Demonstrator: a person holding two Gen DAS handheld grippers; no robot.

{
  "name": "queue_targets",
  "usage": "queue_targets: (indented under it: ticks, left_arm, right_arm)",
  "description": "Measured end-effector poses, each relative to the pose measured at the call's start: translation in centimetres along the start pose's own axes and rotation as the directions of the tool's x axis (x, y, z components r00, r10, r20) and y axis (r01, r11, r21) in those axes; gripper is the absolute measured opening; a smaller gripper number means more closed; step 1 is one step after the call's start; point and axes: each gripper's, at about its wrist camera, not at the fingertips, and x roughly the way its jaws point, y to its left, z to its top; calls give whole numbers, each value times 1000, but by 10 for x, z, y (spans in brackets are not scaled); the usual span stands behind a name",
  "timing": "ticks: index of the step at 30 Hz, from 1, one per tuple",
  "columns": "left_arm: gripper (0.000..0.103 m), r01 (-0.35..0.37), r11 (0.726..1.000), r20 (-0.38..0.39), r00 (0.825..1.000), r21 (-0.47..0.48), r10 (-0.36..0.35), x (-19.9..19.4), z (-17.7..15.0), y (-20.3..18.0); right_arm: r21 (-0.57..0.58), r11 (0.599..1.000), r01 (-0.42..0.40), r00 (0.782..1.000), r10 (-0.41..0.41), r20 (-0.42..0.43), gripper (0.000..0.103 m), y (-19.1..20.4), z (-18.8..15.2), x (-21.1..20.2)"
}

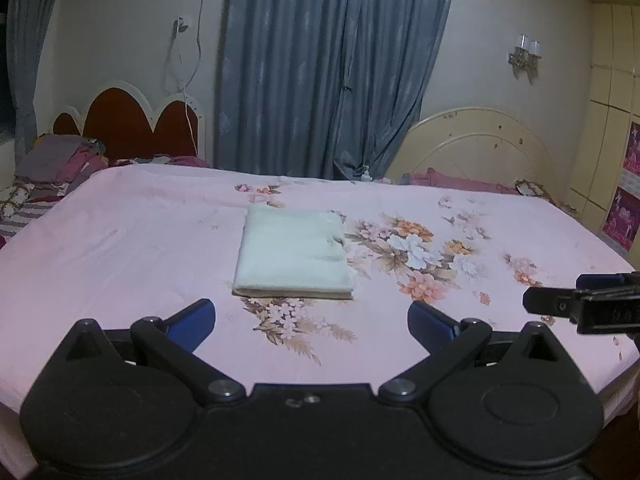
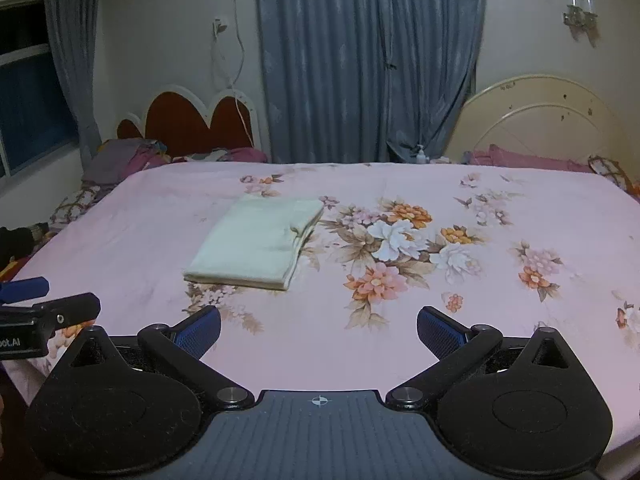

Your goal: Fold small clothes

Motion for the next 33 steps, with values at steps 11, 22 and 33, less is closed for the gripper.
queue_targets:
  ticks: [11,22,33]
  left_arm:
    - [102,11,1000,29,1000,18,-12,-7,1,-6]
    - [102,21,999,33,999,31,-22,-8,2,-5]
    - [102,20,999,39,999,41,-21,-9,5,-5]
  right_arm:
    - [-20,1000,-3,1000,3,25,103,5,4,-11]
    - [-23,1000,0,1000,1,28,103,3,4,-15]
    - [-34,999,-12,999,13,29,103,3,6,-13]
